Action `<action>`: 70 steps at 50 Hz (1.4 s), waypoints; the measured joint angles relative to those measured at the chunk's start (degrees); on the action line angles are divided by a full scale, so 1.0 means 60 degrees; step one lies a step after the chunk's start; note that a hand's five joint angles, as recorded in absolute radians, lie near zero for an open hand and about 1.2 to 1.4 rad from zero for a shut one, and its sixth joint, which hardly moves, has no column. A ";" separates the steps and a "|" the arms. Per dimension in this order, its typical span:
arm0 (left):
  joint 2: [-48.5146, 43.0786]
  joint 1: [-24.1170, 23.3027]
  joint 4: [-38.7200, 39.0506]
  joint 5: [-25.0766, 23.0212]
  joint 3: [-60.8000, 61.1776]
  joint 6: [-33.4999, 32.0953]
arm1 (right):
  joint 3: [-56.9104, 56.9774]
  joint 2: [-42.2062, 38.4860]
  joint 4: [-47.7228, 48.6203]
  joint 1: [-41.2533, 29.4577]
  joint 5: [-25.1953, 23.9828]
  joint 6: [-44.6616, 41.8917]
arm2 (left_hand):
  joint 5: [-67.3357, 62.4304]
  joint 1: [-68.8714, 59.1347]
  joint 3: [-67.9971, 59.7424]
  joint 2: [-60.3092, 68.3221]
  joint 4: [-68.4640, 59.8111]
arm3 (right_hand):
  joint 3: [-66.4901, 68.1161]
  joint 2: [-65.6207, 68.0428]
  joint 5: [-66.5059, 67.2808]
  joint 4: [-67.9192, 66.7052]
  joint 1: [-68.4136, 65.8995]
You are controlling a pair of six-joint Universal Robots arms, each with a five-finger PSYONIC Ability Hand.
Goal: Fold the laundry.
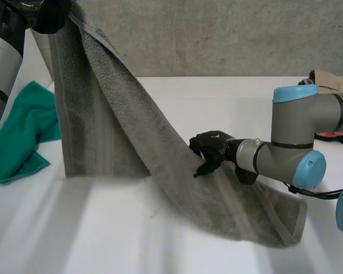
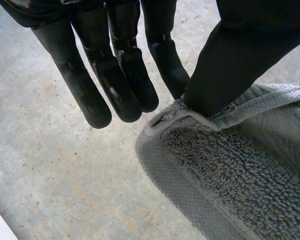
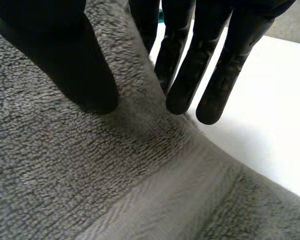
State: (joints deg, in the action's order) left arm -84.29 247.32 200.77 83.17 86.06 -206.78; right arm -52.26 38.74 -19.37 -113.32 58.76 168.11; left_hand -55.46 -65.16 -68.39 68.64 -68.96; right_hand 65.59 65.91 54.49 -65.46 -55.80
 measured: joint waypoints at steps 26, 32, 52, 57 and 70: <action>-0.1662 0.1370 -0.0645 0.0012 0.1381 -0.0002 | -0.4083 0.4900 -0.3152 0.1952 0.0571 -0.5411 | 0.0000 0.0000 0.0000 0.0000 -0.0001 | 0.0402 0.0223 0.0389 -0.0433 -0.0187; -0.2686 0.1208 -0.0767 0.0031 0.1334 0.0027 | -0.4725 0.4279 -0.1569 0.1700 0.0754 -0.4735 | 0.0000 0.0000 0.0000 0.0000 0.0000 | 0.0402 0.0224 0.0390 -0.0433 -0.0187; -0.2571 0.1130 -0.0761 0.0013 0.1300 0.0001 | -0.5006 0.3699 0.0351 0.1189 0.0770 -0.4445 | -0.0001 0.0000 0.0000 0.0000 -0.0001 | -0.3155 -0.3097 -0.2864 0.3172 0.2486; -0.2483 0.1242 -0.0782 0.0010 0.1369 -0.0013 | -0.4716 0.3589 0.0112 0.1213 0.0899 -0.5583 | 0.0000 0.0000 0.0000 0.0000 -0.0001 | -0.3785 -0.3677 -0.3510 0.3770 0.3044; -0.2589 0.1357 -0.0781 0.0000 0.1389 -0.0013 | -0.4248 0.2781 -0.0208 0.1206 0.1326 -0.7107 | -0.0001 0.0000 0.0000 0.0000 -0.0001 | -0.0839 -0.0861 -0.0834 0.0815 0.0627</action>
State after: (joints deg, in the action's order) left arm -99.82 255.46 196.08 83.17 94.40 -206.86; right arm -77.75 55.42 -20.62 -106.08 66.72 125.47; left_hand -55.47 -65.16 -68.39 68.64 -68.96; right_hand 60.55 60.75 49.49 -60.57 -52.04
